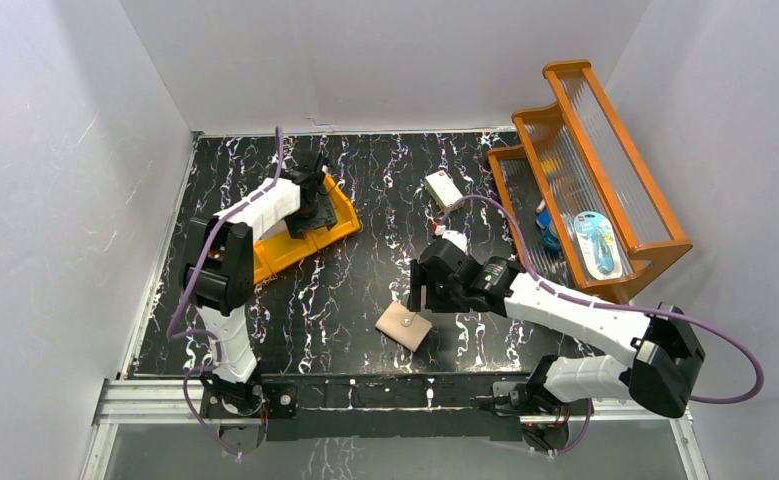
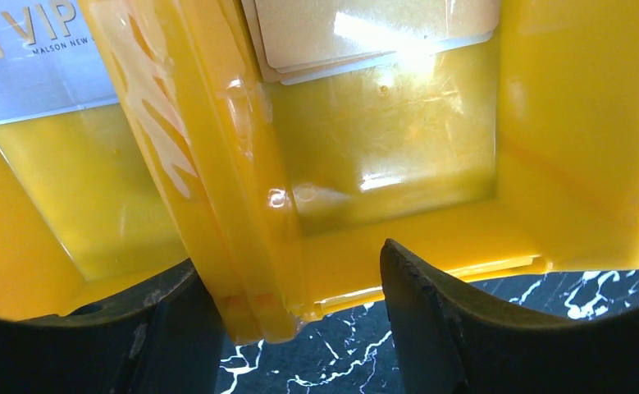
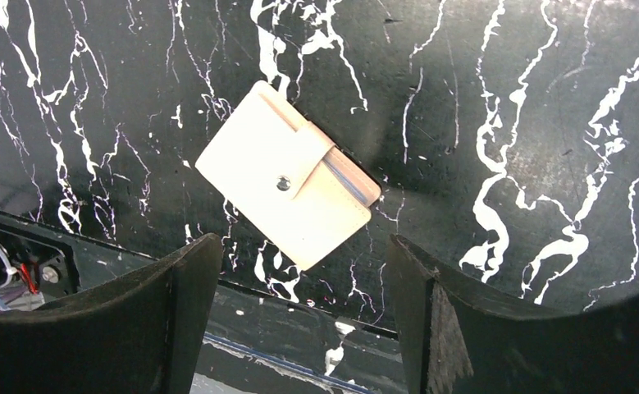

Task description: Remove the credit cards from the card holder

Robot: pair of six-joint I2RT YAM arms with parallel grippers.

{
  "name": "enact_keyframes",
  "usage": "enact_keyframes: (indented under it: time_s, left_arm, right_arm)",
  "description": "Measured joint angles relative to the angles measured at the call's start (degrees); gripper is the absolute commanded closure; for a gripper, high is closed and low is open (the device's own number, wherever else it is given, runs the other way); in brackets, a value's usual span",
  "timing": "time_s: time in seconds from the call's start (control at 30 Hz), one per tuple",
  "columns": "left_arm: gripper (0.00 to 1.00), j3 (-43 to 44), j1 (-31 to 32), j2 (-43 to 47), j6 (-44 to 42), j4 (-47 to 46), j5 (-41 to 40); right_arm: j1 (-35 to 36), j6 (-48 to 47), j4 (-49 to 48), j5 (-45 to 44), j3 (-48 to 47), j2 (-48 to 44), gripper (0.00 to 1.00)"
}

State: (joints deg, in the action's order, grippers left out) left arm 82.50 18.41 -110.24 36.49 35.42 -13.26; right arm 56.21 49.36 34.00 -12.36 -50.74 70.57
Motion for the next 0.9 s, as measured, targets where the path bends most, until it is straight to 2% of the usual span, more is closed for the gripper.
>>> enact_keyframes:
  time_s: [0.33, 0.63, 0.9]
  left_arm:
    - [0.45, -2.36, 8.35, 1.22, -3.52, -2.73, 2.62]
    - [0.47, -2.36, 17.9, 1.22, -6.67, -4.44, 4.98]
    - [0.33, -2.29, 21.51, 1.22, -8.37, -5.42, 5.55]
  right_arm:
    - [0.0, 4.85, 0.15, -2.69, 5.18, -6.71, 0.18]
    - [-0.26, 9.42, 0.94, -5.86, 8.92, -12.92, 0.13]
    - [-0.26, 11.13, 1.95, -7.65, 9.68, -15.43, 0.12]
